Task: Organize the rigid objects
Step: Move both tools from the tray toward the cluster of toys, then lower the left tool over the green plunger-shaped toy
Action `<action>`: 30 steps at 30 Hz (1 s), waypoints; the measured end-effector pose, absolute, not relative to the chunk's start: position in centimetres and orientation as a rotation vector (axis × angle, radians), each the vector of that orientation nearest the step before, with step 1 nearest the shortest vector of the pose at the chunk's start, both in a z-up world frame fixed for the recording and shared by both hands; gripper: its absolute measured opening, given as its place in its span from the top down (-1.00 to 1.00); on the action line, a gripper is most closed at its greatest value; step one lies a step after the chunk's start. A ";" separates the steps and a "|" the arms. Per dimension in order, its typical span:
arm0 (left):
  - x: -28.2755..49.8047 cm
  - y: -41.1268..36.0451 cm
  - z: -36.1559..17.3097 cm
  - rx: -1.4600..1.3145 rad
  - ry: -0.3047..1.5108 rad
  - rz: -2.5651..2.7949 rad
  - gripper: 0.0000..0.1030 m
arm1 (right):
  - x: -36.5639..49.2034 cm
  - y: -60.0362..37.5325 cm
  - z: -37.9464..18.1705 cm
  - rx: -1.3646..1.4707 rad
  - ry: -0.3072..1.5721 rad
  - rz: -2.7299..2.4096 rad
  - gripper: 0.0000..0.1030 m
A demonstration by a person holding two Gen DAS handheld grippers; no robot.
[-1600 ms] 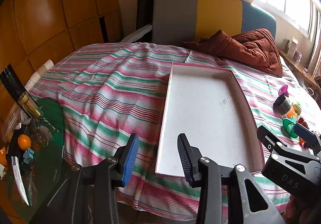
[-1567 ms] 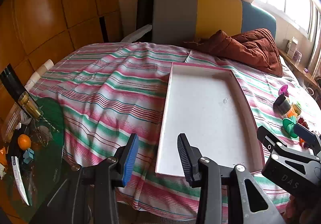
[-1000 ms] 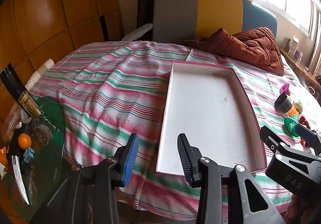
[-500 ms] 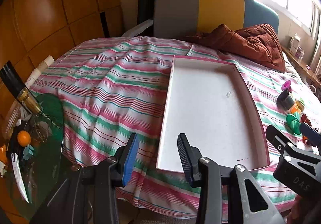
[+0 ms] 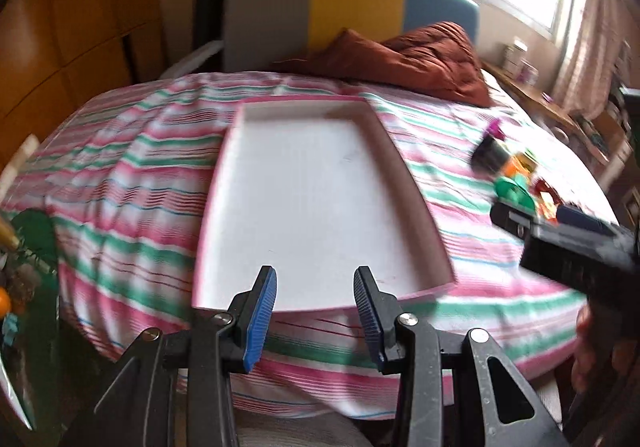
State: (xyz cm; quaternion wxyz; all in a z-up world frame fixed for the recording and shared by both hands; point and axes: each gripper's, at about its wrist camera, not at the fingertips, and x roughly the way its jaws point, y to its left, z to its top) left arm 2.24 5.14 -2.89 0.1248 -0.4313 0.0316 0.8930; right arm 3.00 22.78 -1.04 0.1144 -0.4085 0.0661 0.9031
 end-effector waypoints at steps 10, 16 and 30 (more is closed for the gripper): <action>2.8 9.6 -2.8 -1.216 0.063 2.426 0.22 | 4.3 28.4 -0.1 -1.137 0.249 2.560 -1.00; 2.7 13.5 -2.2 -1.196 0.107 2.346 0.22 | 5.2 31.5 0.7 -1.103 0.240 2.519 -1.00; 2.8 18.4 -2.3 -1.181 0.135 2.251 0.22 | 6.4 35.1 0.1 -1.117 0.193 2.470 -1.00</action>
